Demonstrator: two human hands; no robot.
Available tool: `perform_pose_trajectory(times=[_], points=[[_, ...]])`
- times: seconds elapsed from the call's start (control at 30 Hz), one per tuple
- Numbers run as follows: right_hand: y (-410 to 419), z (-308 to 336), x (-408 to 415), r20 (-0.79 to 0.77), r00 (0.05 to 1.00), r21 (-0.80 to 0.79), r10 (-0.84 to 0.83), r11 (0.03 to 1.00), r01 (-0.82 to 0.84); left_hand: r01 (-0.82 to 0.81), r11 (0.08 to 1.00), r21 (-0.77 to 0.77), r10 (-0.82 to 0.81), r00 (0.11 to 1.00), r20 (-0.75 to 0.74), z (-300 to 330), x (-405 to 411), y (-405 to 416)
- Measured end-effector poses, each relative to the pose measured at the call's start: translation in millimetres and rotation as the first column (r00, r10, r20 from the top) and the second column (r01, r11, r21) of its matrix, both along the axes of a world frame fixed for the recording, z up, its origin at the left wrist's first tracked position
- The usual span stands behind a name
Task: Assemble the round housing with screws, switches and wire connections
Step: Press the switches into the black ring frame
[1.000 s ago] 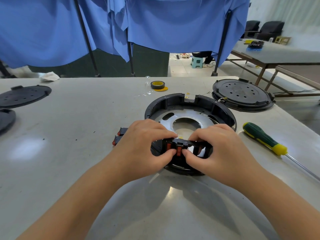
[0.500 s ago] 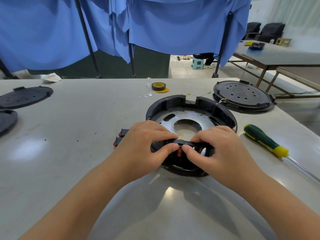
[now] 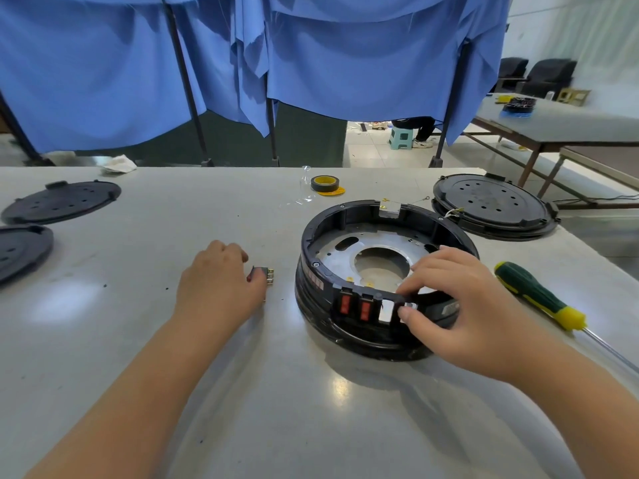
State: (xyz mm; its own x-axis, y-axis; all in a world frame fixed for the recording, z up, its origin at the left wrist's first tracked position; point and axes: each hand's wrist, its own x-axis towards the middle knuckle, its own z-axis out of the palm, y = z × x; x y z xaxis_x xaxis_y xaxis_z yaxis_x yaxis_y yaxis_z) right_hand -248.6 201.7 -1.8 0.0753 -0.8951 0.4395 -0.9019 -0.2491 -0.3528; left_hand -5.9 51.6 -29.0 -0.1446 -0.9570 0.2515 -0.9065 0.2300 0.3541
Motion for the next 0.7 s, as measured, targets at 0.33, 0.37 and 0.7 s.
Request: perform_pose_trajectory(times=[0.33,0.37,0.7], points=[[1,-4,1,0.025,1.0,0.02,0.009,1.0,-0.009,-0.083,0.989,0.119,0.071,0.992,0.107,-4,1,-2],[1,-5,2,0.023,1.0,0.016,0.008,1.0,-0.009,-0.065,0.989,0.132,0.056,0.996,0.071,-3,0,-1],[-3,-11,10,0.055,0.998,-0.061,-0.041,0.997,0.045,0.186,0.979,-0.084,-0.203,0.831,-0.517,25,-14,21]])
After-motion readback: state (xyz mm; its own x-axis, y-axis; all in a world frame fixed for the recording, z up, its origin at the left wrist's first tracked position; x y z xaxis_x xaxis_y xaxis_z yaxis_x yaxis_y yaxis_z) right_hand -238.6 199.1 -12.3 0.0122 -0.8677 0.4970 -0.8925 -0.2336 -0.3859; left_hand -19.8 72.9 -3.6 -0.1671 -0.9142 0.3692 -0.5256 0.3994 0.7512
